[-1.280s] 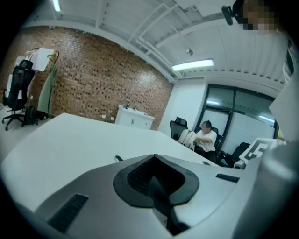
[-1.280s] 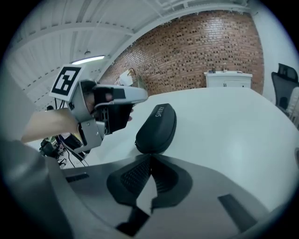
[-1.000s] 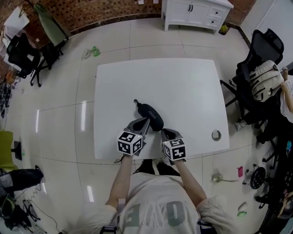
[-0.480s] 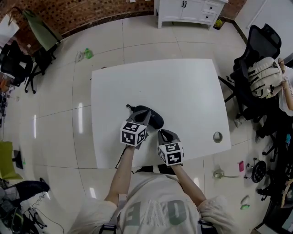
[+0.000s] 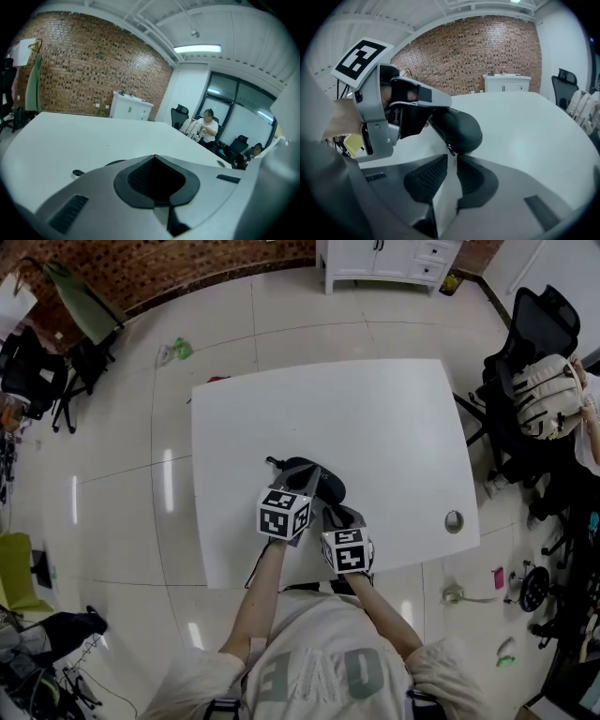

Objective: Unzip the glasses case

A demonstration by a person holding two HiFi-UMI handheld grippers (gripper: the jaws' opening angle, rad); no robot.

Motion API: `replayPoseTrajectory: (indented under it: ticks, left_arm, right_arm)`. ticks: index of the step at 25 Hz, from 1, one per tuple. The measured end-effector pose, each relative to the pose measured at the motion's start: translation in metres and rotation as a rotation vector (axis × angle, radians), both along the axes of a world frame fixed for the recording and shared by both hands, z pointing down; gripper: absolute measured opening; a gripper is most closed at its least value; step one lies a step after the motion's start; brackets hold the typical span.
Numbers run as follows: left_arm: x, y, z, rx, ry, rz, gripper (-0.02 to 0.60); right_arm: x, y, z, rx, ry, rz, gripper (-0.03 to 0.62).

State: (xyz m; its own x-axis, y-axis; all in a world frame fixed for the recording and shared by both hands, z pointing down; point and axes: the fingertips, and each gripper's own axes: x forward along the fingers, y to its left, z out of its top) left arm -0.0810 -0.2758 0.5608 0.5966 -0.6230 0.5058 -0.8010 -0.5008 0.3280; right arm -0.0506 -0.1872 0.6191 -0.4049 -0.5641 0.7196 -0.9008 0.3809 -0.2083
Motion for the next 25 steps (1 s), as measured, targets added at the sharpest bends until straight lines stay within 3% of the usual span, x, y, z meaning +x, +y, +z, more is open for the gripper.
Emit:
replayPoseTrajectory:
  ticks: [6,10,25]
  left_arm:
    - [-0.002,0.002,-0.001,0.003,0.006,0.003,-0.003]
    - [-0.002,0.0,-0.001,0.003,0.003,0.002,-0.003]
    - [-0.002,0.001,-0.001,0.023,-0.017,-0.012,-0.003]
  right_arm:
    - [-0.001,-0.001,-0.001,-0.003,-0.05,0.061,0.057]
    - [-0.007,-0.002,-0.005,0.009,-0.059,0.011,0.003]
    - [0.01,0.008,-0.014,0.111,0.082,-0.15,0.0]
